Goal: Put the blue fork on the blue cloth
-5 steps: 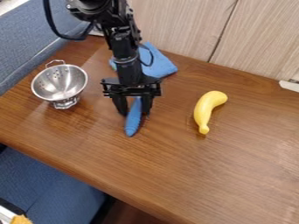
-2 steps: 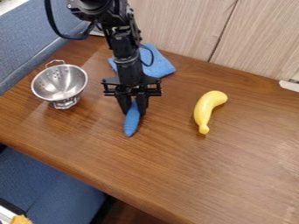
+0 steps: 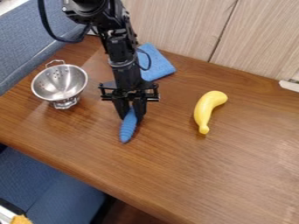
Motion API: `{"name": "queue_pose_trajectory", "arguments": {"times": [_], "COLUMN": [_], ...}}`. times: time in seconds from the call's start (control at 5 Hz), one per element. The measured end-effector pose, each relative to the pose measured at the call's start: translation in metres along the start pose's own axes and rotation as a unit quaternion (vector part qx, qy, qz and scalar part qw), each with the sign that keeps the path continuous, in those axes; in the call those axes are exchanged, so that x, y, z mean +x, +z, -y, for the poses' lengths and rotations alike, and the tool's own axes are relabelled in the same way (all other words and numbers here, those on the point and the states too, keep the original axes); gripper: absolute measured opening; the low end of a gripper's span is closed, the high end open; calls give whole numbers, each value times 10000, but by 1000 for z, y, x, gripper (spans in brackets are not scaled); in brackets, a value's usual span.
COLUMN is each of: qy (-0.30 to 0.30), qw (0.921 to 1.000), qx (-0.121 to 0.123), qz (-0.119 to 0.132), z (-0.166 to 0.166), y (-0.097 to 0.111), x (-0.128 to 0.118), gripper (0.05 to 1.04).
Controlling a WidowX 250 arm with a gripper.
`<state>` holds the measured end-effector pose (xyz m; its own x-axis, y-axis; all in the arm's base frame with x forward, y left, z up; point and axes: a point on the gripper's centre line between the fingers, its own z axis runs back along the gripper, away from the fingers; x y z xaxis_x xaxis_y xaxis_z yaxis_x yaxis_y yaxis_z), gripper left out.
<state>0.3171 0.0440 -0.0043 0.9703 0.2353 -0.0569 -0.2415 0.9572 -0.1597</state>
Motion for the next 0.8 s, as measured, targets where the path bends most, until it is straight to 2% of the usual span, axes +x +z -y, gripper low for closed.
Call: {"name": "queue_pose_trajectory", "arguments": {"times": [0.4,0.6,0.8], "qy": [61,269,601], "qw": [9995,9978,9951], "qx": [-158,-287,-278], "qz": [258,529,732], "z": [-5,-4,-7], "y": [35,59,74], "x": [-1,20,52], "gripper": [370,370,370]}}
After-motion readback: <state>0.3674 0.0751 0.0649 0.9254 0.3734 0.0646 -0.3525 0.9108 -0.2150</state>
